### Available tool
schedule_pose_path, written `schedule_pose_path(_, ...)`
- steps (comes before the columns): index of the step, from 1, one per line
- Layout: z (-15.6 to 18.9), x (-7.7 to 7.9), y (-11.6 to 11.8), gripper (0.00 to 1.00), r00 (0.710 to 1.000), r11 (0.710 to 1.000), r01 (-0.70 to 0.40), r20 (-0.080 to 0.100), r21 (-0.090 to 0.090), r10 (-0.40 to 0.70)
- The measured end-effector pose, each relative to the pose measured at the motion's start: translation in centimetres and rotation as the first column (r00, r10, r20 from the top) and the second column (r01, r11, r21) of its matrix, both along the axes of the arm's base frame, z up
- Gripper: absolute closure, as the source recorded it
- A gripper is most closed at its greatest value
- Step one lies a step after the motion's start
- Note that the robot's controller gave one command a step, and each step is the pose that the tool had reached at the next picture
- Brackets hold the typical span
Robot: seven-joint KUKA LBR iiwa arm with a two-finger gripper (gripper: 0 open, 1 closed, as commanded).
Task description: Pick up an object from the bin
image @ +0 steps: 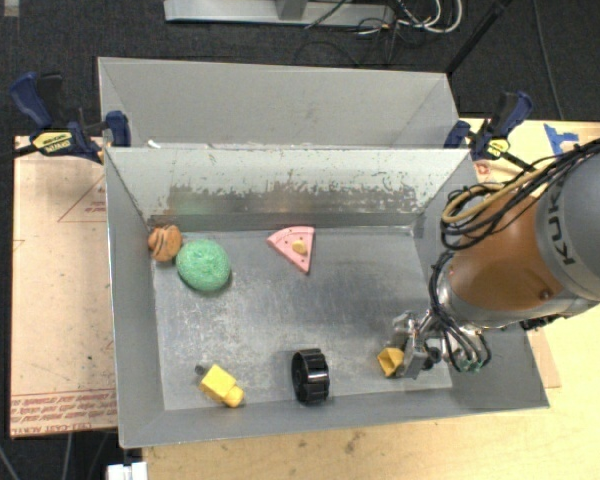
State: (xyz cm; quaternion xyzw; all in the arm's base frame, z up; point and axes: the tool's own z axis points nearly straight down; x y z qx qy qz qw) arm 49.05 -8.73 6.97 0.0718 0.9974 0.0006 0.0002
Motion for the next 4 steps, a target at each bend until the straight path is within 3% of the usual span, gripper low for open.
schedule_pose_path(1,0.0,0.0,0.0,1.00,1.000,1.000,0.000,0.000,0.000,0.000)
schedule_pose_path(2,4.5,-0.6,1.0,1.00,1.000,1.000,-0.022,-0.008,0.001,0.022)
schedule_pose_path(3,6.9,1.2,-1.6,1.00,0.999,0.999,-0.033,0.008,-0.002,0.033)
schedule_pose_path(4,10.0,0.9,-1.2,1.00,1.000,1.000,-0.022,-0.009,0.000,0.022)
